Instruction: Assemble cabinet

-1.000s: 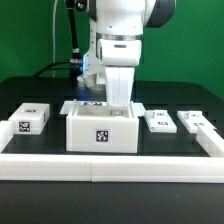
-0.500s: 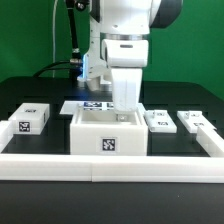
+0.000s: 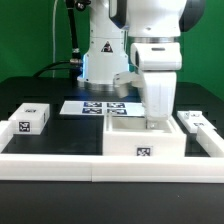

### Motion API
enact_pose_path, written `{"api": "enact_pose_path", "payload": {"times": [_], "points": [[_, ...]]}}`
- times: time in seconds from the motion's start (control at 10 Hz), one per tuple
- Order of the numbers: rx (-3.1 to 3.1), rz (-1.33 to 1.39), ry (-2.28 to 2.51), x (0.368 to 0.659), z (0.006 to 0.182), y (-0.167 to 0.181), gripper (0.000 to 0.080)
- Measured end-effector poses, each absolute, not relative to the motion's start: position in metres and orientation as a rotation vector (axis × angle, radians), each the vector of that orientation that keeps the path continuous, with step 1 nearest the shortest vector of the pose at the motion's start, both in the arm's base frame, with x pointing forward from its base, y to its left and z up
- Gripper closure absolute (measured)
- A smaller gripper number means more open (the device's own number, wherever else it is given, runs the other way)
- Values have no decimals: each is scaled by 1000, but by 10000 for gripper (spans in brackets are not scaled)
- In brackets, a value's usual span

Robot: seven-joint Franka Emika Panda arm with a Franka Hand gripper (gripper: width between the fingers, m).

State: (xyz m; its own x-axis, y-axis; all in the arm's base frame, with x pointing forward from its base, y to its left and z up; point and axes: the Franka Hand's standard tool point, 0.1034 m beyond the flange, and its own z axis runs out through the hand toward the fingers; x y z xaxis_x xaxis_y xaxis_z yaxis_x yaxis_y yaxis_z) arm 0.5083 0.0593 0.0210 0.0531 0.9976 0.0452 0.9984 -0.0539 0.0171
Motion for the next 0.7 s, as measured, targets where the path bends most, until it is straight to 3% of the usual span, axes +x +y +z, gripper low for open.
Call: {"api": "enact_pose_path", "payload": {"times": [0.4,0.7], "points": [[-2275,-69,-2139,509,21,55,762],[-2237,-72,-2163,516,21,75,762]]}}
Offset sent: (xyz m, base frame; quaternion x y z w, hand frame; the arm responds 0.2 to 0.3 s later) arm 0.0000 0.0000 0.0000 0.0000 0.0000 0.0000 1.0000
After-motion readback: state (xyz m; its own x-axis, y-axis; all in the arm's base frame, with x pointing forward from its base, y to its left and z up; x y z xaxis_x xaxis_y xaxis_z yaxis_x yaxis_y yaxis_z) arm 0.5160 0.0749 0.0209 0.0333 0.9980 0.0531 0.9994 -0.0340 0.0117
